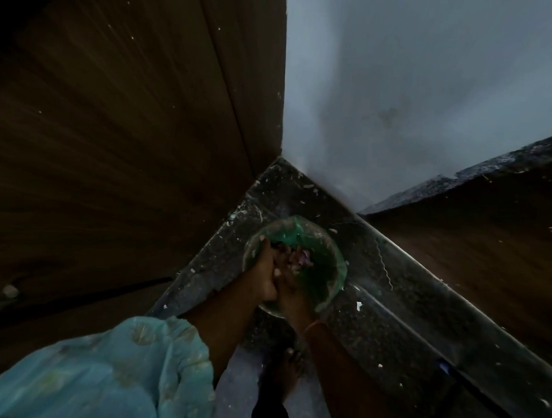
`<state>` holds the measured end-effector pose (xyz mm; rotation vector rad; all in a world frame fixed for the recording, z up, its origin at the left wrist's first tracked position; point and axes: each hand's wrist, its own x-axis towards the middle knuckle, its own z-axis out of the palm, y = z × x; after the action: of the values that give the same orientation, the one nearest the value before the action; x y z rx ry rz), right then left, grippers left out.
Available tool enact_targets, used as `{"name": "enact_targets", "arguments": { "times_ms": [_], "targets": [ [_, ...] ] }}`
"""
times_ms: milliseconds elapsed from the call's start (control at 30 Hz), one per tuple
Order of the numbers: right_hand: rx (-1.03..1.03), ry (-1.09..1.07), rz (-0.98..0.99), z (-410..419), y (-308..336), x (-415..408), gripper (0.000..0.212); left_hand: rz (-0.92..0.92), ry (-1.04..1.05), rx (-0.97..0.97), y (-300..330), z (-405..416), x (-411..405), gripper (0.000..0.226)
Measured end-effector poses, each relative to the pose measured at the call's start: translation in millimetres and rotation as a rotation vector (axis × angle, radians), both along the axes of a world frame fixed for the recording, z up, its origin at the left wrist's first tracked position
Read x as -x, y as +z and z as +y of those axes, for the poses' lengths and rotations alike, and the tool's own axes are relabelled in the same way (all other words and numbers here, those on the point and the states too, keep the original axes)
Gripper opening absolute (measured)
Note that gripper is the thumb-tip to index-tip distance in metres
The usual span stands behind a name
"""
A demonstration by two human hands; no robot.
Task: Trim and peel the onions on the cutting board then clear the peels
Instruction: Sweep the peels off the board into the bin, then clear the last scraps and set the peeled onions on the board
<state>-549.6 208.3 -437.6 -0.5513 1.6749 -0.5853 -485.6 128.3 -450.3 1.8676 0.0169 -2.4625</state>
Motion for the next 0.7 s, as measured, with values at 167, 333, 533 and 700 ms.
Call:
{"name": "enact_targets", "arguments": {
  "times_ms": [167,333,533,700],
  "targets": [
    [0.07,-0.008,0.256,9.1,-15.7,13.1,0.048,-0.027,0.04,0.035,20.4,-10.1,-6.8,0.089],
    [0.127,0.079,0.207,17.9,-18.2,10.6,0.063,0.206,0.035,0.004,29.3,-15.9,1.9,0.076],
    [-0.113,-0.078,0.37,15.3,36.7,39.0,0.025,-0.084,-0.253,0.232,73.4,-7.4,5.2,0.033],
    [0.013,-0.207,0.277,-3.2,122.3,30.5,0.043,-0.067,-0.439,0.334,123.2,10.7,14.7,0.059]
  ]
}}
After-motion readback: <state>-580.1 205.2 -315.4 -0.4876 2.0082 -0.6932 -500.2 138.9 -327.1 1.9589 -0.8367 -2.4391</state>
